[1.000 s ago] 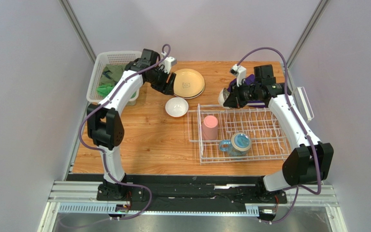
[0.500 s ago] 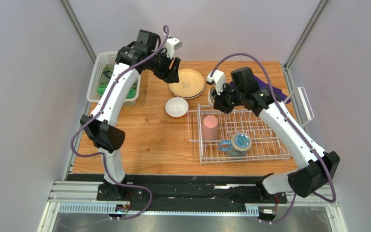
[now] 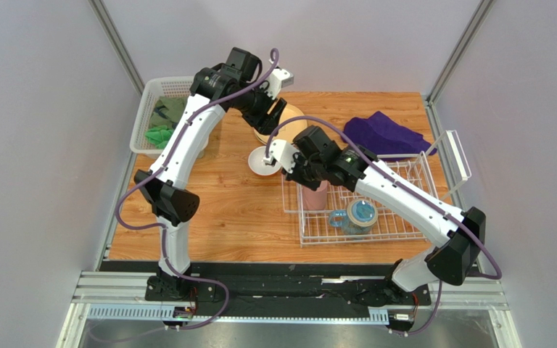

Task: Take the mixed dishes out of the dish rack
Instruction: Pick up the bowl from the dish rack.

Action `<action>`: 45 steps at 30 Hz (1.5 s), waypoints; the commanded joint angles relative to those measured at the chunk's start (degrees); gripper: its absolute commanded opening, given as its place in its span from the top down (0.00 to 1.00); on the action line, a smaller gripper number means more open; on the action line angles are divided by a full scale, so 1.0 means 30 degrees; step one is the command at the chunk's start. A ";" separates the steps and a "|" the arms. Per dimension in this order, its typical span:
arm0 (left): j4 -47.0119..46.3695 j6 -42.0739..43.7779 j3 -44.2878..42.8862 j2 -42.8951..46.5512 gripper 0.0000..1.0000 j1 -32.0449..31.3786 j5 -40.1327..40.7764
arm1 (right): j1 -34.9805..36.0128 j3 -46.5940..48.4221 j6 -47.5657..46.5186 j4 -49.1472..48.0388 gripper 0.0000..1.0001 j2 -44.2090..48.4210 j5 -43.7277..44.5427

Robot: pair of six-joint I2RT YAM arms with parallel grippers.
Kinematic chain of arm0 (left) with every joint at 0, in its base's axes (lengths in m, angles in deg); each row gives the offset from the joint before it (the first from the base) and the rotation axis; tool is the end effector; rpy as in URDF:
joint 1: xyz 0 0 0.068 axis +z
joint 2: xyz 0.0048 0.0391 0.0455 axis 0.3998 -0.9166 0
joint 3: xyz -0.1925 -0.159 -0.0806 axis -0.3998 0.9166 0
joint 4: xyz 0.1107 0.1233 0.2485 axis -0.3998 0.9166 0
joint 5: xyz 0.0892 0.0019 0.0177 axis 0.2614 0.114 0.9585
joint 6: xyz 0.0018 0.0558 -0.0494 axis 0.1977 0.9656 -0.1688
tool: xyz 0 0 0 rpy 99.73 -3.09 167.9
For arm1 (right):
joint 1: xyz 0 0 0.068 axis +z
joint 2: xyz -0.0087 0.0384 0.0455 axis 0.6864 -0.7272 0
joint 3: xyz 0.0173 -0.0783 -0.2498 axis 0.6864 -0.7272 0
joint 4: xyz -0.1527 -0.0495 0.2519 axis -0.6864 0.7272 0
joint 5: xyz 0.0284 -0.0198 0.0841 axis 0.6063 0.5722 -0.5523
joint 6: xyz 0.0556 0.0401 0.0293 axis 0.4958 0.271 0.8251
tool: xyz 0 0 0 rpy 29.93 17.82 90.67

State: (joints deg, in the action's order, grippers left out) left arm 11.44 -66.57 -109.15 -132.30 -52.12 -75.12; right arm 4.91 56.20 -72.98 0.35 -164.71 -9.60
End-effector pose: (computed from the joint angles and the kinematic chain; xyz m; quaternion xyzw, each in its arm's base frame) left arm 0.3766 -0.2310 0.4114 0.3871 0.8443 -0.2175 0.3001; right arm 0.2401 0.2712 0.3147 -0.5872 0.7424 0.0678 0.3154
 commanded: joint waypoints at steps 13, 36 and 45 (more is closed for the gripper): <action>0.0686 0.1792 0.1743 0.0555 0.36 -0.1526 -0.0247 | 0.2989 0.2143 -0.2045 -0.0102 1.00 -0.2158 0.3970; -0.1219 0.1705 0.5994 0.1612 0.64 -0.2141 0.0192 | 0.3165 0.2583 -0.2309 0.0132 1.00 -0.2628 0.4469; -0.1570 0.1324 0.5994 0.1466 1.00 -0.2171 0.0105 | 0.3312 0.2495 -0.2045 -0.0044 0.95 -0.2686 0.4937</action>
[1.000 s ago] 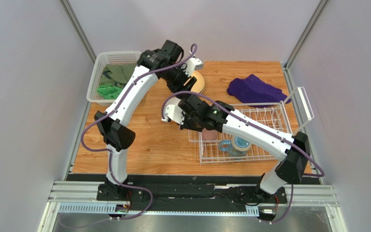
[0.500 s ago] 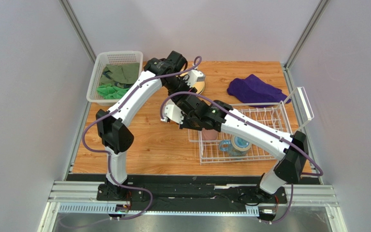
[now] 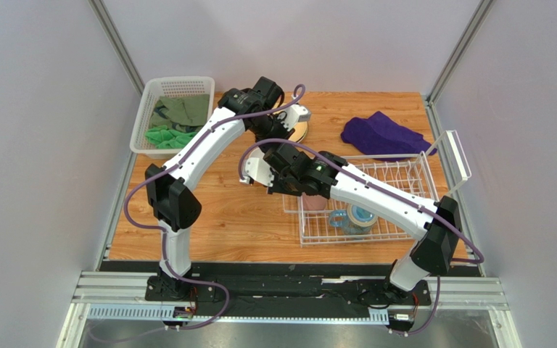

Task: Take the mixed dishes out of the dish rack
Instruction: Pick up the bowl from the dish rack.

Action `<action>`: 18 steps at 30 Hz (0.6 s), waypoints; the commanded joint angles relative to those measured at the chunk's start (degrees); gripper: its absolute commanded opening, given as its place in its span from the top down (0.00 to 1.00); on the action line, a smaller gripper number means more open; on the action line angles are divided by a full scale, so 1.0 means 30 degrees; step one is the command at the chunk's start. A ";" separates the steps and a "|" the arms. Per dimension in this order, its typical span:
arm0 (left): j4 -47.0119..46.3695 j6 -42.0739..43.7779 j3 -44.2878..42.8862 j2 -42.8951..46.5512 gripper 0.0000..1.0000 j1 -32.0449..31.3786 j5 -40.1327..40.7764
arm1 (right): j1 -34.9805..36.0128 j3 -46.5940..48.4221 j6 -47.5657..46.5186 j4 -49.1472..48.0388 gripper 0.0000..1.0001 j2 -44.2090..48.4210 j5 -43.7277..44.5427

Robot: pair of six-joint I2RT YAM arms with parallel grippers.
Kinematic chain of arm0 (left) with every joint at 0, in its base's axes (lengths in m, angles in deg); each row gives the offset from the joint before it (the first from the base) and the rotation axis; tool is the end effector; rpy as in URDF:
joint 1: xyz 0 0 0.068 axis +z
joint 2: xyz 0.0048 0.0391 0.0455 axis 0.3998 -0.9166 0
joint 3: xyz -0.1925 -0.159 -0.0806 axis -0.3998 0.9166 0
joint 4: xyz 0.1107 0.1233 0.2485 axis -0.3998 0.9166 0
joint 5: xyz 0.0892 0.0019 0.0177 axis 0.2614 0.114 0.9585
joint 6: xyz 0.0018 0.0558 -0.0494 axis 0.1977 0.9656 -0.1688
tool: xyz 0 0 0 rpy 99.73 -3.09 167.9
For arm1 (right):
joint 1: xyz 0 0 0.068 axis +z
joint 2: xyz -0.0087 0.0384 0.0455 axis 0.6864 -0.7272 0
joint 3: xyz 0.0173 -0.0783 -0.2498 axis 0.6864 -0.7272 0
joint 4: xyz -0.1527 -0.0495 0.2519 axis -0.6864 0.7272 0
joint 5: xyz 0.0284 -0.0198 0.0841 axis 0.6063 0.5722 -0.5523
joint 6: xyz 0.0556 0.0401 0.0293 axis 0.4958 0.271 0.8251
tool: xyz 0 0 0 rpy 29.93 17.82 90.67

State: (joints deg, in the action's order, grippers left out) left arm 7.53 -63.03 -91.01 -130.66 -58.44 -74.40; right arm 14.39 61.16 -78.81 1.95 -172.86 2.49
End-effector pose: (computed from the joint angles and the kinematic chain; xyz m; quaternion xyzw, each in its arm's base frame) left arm 0.3553 -0.2746 0.3243 0.4529 0.8452 -0.2081 0.1928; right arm 0.2186 0.3244 0.2943 -0.6659 0.6851 -0.0294 0.2938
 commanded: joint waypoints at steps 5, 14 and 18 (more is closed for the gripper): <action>-0.0647 -0.0237 -0.0258 0.1036 1.00 -0.0036 0.0011 | 0.0208 0.0783 0.0076 -0.0693 0.81 0.0090 0.1289; -0.0559 -0.0939 -0.1459 0.0802 1.00 0.0460 -0.0074 | 0.0208 0.0022 0.0281 -0.1045 0.44 0.0471 0.1700; -0.0940 -0.1380 -0.1547 0.0773 1.00 0.1135 -0.0428 | 0.0179 -0.0330 0.0340 -0.1307 0.39 0.0676 0.1875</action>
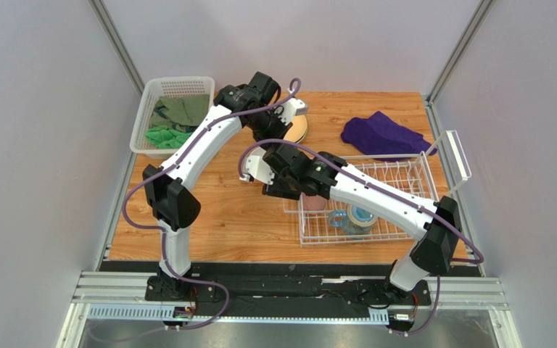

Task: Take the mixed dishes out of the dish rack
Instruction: Pick up the bowl from the dish rack.

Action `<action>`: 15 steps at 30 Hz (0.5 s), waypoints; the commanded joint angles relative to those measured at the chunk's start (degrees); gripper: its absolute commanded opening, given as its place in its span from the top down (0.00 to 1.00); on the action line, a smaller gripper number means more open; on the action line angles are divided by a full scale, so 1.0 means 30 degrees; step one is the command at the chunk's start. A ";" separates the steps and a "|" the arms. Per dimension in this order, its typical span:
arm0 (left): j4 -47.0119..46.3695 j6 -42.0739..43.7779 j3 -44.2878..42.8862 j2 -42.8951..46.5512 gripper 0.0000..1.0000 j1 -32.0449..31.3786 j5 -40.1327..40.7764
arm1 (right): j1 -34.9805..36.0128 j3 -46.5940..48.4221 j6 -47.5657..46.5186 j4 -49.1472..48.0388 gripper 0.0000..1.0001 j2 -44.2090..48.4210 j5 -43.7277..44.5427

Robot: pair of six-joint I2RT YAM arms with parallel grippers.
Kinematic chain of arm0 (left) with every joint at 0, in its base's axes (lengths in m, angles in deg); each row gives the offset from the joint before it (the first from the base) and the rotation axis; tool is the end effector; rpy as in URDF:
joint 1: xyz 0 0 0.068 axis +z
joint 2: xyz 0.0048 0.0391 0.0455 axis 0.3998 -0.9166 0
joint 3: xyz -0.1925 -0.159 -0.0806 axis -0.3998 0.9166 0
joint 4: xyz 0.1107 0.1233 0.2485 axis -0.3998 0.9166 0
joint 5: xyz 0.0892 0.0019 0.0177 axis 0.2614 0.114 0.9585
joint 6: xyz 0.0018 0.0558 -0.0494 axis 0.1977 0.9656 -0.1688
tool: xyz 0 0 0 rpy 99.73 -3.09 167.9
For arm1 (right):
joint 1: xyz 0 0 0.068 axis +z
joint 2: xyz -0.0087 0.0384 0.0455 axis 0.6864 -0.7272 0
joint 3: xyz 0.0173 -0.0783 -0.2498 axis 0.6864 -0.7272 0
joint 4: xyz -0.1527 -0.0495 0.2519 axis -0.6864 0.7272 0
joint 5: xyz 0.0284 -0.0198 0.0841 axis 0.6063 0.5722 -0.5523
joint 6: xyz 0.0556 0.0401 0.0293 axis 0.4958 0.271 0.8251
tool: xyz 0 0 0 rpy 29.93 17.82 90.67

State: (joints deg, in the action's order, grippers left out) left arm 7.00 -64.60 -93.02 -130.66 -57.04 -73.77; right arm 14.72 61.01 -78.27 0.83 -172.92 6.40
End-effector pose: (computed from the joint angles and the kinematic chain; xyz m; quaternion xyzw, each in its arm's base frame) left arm 0.3638 -0.2663 0.3364 0.4314 0.8518 -0.2057 0.2146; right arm 0.2212 0.3249 0.2952 -0.6531 0.6898 -0.0573 0.3073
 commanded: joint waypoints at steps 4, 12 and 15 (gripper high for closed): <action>-0.1087 -0.1119 -0.1052 0.0480 1.00 0.1691 -0.0610 | 0.0070 -0.0426 0.0157 -0.1083 0.37 0.1019 0.0806; -0.2171 -0.1530 -0.1112 -0.0895 1.00 0.3335 -0.0289 | -0.0047 -0.0836 0.0333 -0.1697 0.36 0.1723 0.1831; -0.2756 -0.1646 -0.0849 -0.1774 1.00 0.3745 -0.0289 | -0.0690 -0.0690 0.0654 -0.1815 0.36 0.1986 0.1539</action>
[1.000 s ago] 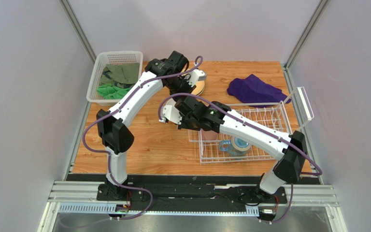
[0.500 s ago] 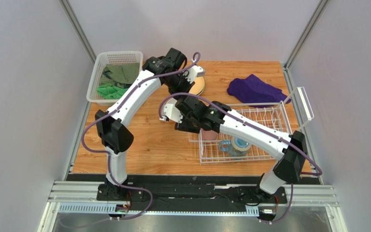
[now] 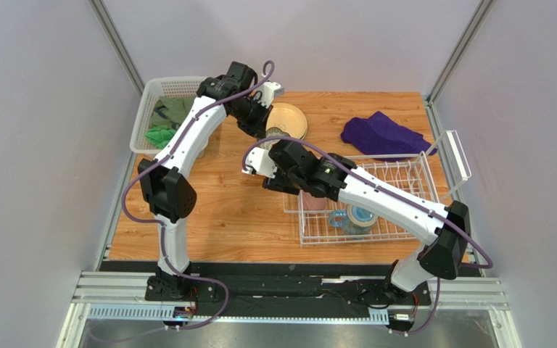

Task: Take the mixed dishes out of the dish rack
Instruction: Pick up the bowl from the dish rack, then place the bowl at the center of the board.

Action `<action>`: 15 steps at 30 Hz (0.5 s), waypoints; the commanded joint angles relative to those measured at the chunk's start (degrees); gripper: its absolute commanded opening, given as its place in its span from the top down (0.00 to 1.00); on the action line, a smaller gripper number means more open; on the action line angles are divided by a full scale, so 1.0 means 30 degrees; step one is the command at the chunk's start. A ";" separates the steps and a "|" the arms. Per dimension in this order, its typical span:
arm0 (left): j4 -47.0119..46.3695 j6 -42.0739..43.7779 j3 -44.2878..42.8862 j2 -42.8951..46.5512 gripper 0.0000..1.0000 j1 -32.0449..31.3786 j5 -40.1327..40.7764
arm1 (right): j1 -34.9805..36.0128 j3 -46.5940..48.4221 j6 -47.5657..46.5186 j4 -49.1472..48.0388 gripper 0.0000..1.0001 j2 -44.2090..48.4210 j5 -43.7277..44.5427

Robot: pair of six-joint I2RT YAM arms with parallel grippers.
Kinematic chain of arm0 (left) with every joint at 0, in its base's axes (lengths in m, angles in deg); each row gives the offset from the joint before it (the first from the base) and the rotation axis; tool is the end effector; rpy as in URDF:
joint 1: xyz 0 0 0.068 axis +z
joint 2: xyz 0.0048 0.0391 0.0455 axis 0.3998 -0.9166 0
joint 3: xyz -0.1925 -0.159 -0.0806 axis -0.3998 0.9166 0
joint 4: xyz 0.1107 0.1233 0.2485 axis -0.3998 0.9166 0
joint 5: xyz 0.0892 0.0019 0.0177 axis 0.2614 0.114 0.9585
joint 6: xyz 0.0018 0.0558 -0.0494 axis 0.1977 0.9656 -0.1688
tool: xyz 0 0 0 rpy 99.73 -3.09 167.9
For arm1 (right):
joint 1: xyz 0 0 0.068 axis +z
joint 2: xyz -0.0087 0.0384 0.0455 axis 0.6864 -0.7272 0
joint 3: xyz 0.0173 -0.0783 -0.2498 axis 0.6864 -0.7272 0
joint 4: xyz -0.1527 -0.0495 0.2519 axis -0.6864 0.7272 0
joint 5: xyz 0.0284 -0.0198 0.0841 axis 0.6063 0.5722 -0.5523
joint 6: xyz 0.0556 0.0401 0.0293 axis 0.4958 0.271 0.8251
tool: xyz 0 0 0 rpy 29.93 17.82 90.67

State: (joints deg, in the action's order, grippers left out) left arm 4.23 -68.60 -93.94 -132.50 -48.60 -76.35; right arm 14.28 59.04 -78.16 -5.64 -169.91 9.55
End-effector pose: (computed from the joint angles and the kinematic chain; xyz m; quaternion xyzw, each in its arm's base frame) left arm 0.4090 -0.2177 0.3318 0.3422 0.8832 -0.2194 0.2341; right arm 0.2261 0.3208 0.3120 -0.6200 0.6881 -0.0676 0.3708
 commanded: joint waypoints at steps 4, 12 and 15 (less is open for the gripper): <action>-0.2826 -0.0343 -0.0132 -0.2129 1.00 0.1547 0.0630 | -0.1656 0.0141 0.1116 0.0224 0.36 0.1508 -0.0125; -0.3385 -0.0255 0.0160 -0.3859 1.00 0.2105 0.0309 | -0.3679 0.0053 0.1936 0.0311 0.36 0.2943 -0.1765; -0.3911 -0.0314 0.1006 -0.3947 1.00 0.2105 0.0103 | -0.4471 -0.0150 0.2083 0.0458 0.36 0.3236 -0.2439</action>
State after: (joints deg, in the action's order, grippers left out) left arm -3.95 -68.93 -92.94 -144.69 -42.28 -73.70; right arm 3.09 58.80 -74.24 -4.26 -163.07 5.90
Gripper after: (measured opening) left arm 0.022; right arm 0.637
